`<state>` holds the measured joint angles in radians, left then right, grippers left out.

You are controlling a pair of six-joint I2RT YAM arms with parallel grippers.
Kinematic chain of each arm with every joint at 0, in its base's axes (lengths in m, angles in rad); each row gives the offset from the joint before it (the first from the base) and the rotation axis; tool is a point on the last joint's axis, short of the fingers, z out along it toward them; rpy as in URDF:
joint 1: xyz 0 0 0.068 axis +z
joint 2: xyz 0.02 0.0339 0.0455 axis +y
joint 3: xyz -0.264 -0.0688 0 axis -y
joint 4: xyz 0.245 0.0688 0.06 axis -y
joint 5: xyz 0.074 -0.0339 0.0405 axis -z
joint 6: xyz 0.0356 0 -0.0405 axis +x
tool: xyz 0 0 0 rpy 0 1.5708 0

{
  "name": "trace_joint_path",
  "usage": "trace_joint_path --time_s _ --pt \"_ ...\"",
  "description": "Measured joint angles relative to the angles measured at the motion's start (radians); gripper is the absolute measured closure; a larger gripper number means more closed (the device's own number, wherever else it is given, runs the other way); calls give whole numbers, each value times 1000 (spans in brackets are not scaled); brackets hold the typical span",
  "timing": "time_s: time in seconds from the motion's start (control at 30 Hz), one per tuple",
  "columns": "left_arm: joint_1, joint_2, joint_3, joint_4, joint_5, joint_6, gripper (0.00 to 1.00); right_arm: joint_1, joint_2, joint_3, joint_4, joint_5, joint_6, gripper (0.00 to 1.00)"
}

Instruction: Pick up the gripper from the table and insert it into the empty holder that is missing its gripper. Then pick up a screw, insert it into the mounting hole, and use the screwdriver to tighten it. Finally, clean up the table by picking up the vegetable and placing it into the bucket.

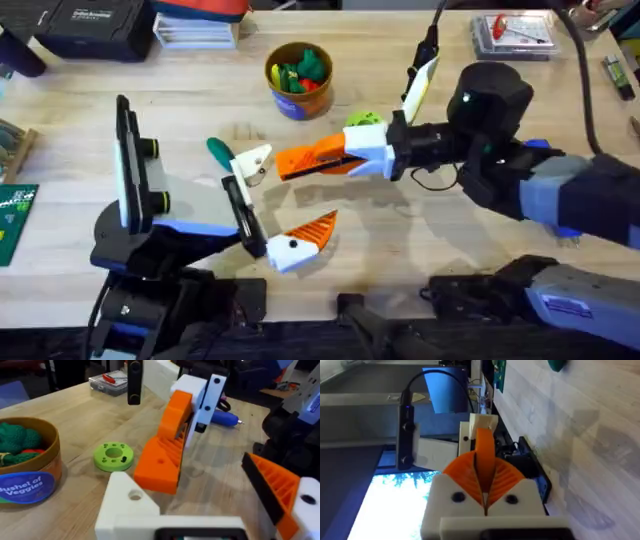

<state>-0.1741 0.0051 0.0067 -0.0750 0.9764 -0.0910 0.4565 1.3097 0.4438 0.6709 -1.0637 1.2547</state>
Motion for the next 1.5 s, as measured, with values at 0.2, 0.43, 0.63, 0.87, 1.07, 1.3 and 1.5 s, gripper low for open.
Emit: trace_joint_path --time_s 0.2,0.43,0.63,0.87,1.07,1.3,1.5 --pt "0 0 0 0 0 0 16 19 74 0 67 0 29 993" --pt "3 0 0 8 -3 1 14 30 125 -2 230 0 90 993" --pt "3 0 0 3 -3 0 14 44 132 -2 236 25 108 993" --pt "6 0 0 -4 -16 -16 15 82 189 26 252 78 115 994" --pt "14 0 0 -1 -50 -22 15 99 268 101 251 60 115 994" --pt "17 0 0 0 -60 -30 15 131 349 171 259 28 114 994" --pt "21 0 0 2 -76 -33 15 139 367 195 256 32 114 994"
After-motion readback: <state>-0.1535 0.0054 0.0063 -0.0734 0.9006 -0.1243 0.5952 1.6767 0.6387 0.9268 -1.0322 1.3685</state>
